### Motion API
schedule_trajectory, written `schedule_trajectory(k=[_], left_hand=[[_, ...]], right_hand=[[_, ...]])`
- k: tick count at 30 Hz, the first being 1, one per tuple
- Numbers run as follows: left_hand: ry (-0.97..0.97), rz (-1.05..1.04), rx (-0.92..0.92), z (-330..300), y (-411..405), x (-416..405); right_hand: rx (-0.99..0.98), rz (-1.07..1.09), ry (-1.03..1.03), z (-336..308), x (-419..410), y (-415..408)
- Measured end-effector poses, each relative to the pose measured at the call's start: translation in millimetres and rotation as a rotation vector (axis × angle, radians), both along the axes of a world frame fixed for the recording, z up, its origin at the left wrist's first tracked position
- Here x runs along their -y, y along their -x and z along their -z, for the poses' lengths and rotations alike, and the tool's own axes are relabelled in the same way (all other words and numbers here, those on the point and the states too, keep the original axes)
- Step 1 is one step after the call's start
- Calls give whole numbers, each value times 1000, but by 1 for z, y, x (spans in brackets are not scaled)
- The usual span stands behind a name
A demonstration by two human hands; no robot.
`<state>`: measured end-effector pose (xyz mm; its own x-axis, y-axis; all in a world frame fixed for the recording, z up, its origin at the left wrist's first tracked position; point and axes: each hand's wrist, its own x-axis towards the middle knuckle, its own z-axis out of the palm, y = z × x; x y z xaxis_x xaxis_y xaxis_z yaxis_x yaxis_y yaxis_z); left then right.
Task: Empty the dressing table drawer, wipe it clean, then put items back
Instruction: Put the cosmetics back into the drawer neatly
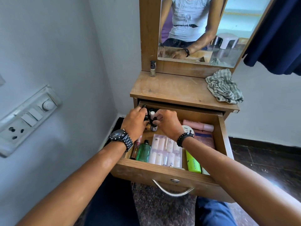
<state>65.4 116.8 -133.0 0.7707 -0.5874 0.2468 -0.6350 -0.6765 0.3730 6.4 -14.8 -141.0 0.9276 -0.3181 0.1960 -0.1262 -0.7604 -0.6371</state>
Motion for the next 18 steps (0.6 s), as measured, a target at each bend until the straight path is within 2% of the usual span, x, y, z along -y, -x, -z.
schedule_trajectory(k=[5,11,15,18], left_hand=[[64,18,-51,-1,-2,-5],[286,31,-43,-27,-24,6],[389,25,-27,-57,-61,30],[366,-20,-49,-67,-92,51]], right_hand=[[-27,-28,2,-13,9,1],[70,-59,-4,-47,26,-12],[134,11,29,-72,37,-47],[170,72,21,-83,47,-79]])
